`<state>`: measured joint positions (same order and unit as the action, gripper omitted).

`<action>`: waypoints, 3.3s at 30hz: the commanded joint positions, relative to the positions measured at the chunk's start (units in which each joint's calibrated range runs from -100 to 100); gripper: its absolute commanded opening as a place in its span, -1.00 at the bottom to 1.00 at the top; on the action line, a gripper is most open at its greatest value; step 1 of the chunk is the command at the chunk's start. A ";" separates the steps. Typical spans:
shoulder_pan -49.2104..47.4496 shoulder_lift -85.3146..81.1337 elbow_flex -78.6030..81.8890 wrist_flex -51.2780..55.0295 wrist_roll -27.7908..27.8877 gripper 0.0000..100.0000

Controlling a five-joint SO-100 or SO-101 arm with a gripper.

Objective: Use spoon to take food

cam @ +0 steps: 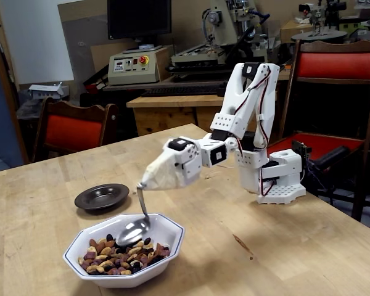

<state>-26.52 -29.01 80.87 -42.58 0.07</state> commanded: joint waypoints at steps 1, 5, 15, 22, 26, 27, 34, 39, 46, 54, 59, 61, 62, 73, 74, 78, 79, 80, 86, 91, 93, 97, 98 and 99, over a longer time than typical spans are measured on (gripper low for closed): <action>0.08 -2.69 0.37 -1.05 -0.29 -0.92; 0.00 -2.69 0.55 -0.74 -0.29 -0.92; 0.00 -2.78 3.65 -0.66 -0.29 -0.92; 0.00 -2.78 6.74 -0.66 -0.29 -0.92; 0.00 -2.69 7.54 -0.66 -0.29 -0.92; 0.00 -2.61 8.16 -0.66 -0.29 -0.92; -0.07 -2.87 12.32 -1.13 -0.29 -0.92; 0.00 -2.87 12.05 -0.74 -0.29 -0.92; 0.00 -2.87 11.97 -0.74 -0.29 -0.92; -0.22 -2.87 11.97 -0.74 -0.29 -0.92; -0.67 -2.95 11.97 -0.74 -0.29 -0.92; -0.67 -2.95 11.88 -0.97 -0.29 -0.92; -0.67 -2.95 11.35 -0.97 -0.29 -0.92; -0.67 -2.10 -1.31 -0.66 -0.29 -0.92; -0.67 -2.10 -2.11 -0.66 -0.29 -0.92; -0.67 -2.10 -3.43 -0.66 -0.29 -0.92; -0.67 -2.10 -3.43 -0.66 -0.29 -0.92; -0.67 -2.10 -3.43 -0.66 -0.29 -0.92; -0.67 -2.10 -3.43 -0.66 -0.29 -0.92; -0.15 -2.69 -3.43 -0.66 -0.29 -0.92; -0.15 -2.52 -3.43 -0.66 -0.29 -0.92; -0.07 -2.10 -3.34 -0.66 -0.29 -0.92; -0.07 -2.01 -3.26 -0.58 -0.29 -0.92; 0.00 -2.01 -3.08 -0.58 -0.29 -0.92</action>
<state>-26.52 -30.90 81.12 -43.38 0.07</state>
